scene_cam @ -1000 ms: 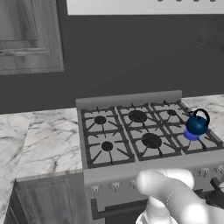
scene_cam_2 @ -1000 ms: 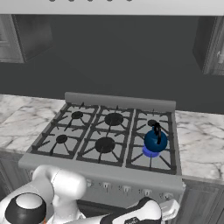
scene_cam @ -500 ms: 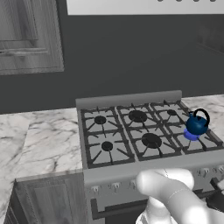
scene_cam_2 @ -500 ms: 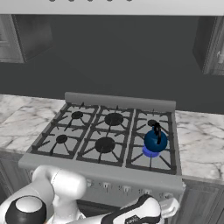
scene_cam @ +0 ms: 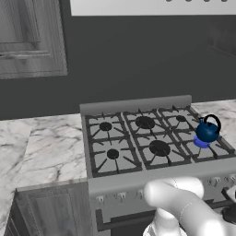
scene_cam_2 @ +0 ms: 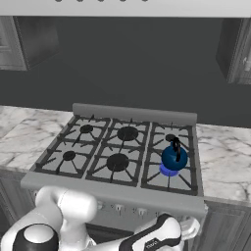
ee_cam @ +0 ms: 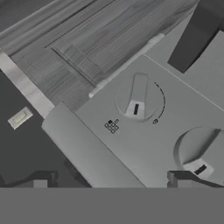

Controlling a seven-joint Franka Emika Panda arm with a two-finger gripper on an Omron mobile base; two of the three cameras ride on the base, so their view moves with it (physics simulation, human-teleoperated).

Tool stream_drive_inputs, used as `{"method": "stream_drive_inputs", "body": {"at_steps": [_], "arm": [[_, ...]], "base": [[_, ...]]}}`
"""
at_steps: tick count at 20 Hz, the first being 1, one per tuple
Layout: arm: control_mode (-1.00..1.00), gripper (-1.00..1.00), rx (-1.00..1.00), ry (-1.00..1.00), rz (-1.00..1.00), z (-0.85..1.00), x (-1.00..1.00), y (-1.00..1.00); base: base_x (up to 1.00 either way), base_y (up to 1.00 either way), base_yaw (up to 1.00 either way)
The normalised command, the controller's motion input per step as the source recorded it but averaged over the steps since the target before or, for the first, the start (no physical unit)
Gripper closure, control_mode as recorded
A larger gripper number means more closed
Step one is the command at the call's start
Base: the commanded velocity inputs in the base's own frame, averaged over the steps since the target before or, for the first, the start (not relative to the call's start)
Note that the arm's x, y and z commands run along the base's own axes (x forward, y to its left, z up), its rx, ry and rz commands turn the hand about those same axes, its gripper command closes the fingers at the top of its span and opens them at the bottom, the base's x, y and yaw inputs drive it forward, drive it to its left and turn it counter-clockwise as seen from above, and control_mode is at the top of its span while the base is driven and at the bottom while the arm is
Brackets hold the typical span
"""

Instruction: The kettle is done boiling. Turn off the stove, then wait for 300 timesteps before moving the kettle to the dining table.

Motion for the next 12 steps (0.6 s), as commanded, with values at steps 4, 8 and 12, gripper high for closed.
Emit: {"method": "stream_drive_inputs", "body": {"at_steps": [4, 8, 12], "arm": [[-1.0, -1.0, 0.0, 0.0, 0.0, -0.21, 0.19, 0.0], [-1.0, -1.0, 0.0, 0.0, 0.0, -0.25, 0.17, 0.0], [-1.0, -1.0, 0.0, 0.0, 0.0, -0.23, 0.12, -0.09]], "base": [[0.0, 0.0, 0.0], [0.0, 0.0, 0.0], [0.0, 0.0, 0.0]]}}
